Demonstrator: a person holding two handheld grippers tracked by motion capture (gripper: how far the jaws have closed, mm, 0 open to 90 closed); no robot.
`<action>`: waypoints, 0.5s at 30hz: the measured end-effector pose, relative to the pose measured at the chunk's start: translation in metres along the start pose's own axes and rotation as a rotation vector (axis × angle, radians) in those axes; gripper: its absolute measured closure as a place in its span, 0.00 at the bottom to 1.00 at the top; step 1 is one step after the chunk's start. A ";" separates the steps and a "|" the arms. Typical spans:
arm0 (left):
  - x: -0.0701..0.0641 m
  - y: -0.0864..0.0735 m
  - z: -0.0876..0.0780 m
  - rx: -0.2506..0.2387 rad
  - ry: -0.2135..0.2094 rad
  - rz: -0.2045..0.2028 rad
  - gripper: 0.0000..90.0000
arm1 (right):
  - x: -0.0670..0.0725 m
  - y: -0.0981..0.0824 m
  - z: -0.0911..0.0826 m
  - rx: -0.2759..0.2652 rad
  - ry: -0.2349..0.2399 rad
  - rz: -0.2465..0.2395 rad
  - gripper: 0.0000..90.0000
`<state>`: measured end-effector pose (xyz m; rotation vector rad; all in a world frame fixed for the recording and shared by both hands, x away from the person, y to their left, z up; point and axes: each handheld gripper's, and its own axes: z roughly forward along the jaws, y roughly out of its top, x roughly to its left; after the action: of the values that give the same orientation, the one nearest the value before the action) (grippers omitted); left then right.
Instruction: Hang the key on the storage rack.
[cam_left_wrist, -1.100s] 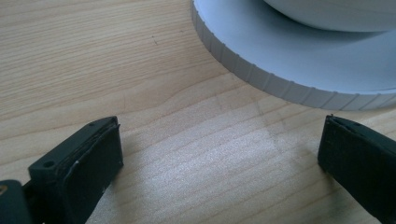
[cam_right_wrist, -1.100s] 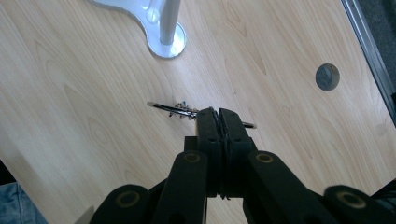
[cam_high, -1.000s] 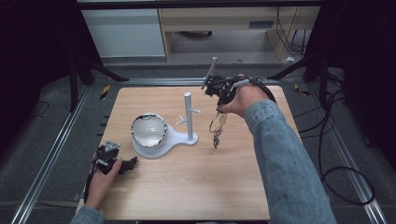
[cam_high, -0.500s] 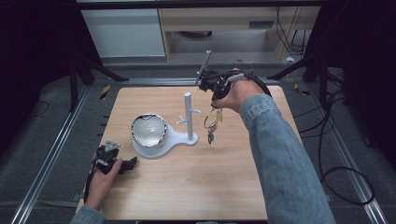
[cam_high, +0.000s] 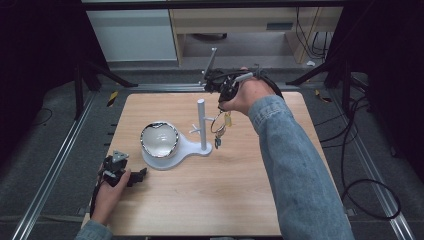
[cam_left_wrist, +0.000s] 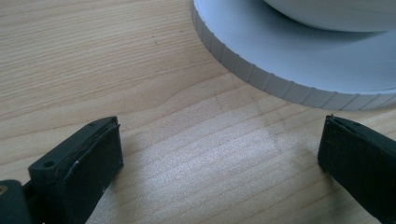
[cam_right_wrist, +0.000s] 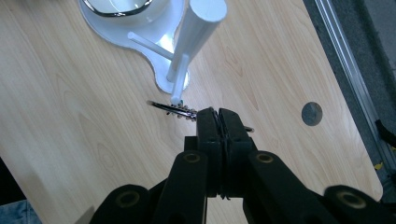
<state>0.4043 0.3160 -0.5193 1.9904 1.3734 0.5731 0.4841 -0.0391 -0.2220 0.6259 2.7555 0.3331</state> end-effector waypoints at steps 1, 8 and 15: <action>0.000 0.000 0.000 0.000 0.000 0.000 0.00 | 0.001 0.002 0.000 0.000 0.006 -0.002 0.99; 0.000 0.000 0.000 0.000 0.000 0.000 0.00 | 0.002 0.010 0.001 0.001 0.011 -0.019 0.99; 0.000 0.000 0.000 0.000 0.000 0.000 0.00 | 0.003 0.017 0.007 0.008 0.016 -0.026 0.99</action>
<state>0.4043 0.3160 -0.5192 1.9907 1.3736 0.5735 0.4904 -0.0214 -0.2245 0.5911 2.7792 0.3230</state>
